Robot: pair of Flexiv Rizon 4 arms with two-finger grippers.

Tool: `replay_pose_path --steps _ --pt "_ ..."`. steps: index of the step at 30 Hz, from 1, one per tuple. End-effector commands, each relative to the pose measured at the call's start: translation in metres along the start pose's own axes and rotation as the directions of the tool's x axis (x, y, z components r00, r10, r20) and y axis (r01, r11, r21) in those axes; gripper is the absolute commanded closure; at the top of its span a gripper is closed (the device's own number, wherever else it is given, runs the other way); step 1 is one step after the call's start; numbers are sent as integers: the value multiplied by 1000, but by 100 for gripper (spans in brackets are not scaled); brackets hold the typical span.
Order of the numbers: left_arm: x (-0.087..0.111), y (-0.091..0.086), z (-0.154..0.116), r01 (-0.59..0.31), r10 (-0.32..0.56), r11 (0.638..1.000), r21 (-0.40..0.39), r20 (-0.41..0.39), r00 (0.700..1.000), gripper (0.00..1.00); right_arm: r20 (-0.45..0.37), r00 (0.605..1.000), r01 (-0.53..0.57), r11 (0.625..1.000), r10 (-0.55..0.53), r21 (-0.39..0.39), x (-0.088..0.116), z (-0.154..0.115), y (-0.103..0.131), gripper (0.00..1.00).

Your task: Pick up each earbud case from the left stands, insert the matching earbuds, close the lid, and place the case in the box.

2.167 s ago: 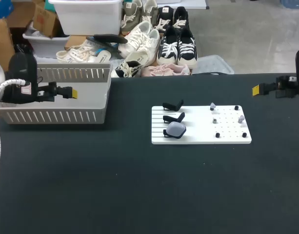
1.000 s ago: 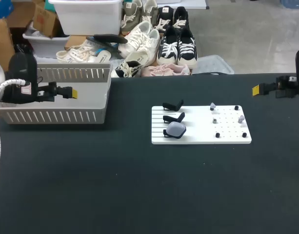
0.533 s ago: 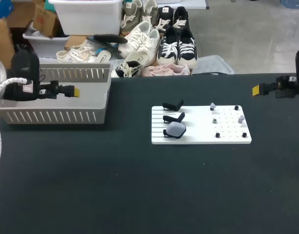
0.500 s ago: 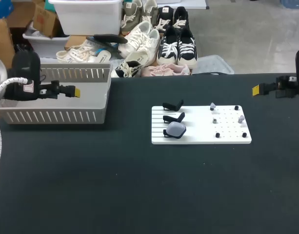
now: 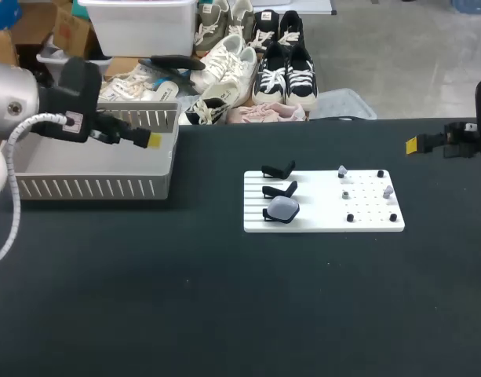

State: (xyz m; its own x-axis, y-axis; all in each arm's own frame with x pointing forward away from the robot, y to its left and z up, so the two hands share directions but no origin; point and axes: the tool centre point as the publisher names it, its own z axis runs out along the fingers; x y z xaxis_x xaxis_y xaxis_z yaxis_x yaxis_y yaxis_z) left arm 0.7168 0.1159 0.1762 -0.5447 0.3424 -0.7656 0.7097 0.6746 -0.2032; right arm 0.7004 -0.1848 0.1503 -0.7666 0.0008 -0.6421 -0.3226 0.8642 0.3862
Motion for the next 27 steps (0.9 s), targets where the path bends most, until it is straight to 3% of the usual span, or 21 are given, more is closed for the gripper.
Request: replay_pose_path --steps 1,10,19,27 --pt "-5 -8 12 -133 131 981 141 24 991 0 0 1000 1 1000 -1 -6 0 0 -1 0" --pt "-5 -36 35 -354 355 899 258 45 934 0 0 1000 1 1000 -1 -6 0 0 -1 0" --pt "10 -53 59 -448 456 815 368 69 887 0 0 1000 1 1000 -1 -6 0 0 -1 0" --pt "24 -67 83 -543 538 768 340 118 835 0 0 1000 1 1000 -1 -6 0 0 -1 0"
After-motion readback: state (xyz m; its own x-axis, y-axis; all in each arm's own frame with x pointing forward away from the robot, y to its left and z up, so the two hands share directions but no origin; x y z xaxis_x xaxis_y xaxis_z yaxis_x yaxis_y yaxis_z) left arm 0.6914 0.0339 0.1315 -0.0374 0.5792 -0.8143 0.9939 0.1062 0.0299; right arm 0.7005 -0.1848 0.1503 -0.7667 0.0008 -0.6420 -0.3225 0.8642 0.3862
